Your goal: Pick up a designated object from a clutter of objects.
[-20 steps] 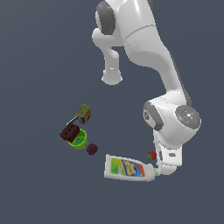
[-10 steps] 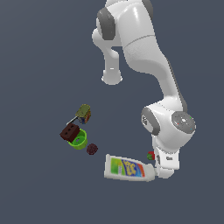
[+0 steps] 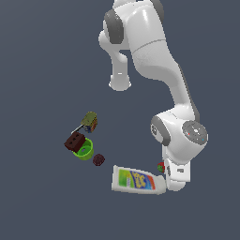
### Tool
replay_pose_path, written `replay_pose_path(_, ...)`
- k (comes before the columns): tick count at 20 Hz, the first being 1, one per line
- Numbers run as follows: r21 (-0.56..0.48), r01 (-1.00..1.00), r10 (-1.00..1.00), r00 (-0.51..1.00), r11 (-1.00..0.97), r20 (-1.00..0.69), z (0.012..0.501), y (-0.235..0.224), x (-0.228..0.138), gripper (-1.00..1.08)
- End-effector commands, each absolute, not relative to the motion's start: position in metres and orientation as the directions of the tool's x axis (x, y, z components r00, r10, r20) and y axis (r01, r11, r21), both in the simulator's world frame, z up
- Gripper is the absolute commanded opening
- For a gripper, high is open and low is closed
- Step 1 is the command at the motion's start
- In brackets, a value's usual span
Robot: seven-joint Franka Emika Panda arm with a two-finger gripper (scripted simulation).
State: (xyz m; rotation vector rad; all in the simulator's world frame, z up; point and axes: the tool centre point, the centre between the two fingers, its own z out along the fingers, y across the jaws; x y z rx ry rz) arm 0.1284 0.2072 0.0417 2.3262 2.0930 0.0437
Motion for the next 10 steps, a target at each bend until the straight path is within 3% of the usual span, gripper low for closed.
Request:
replay_pose_path(1, 0.0, 0.994, 0.994, 0.111, -0.111, 0.0, 0.023, 0.199, 0.12, -1.0)
replay_pose_path(10, 0.017, 0.994, 0.995, 0.104, -0.104, 0.01, 0.04, 0.207, 0.119, -1.0)
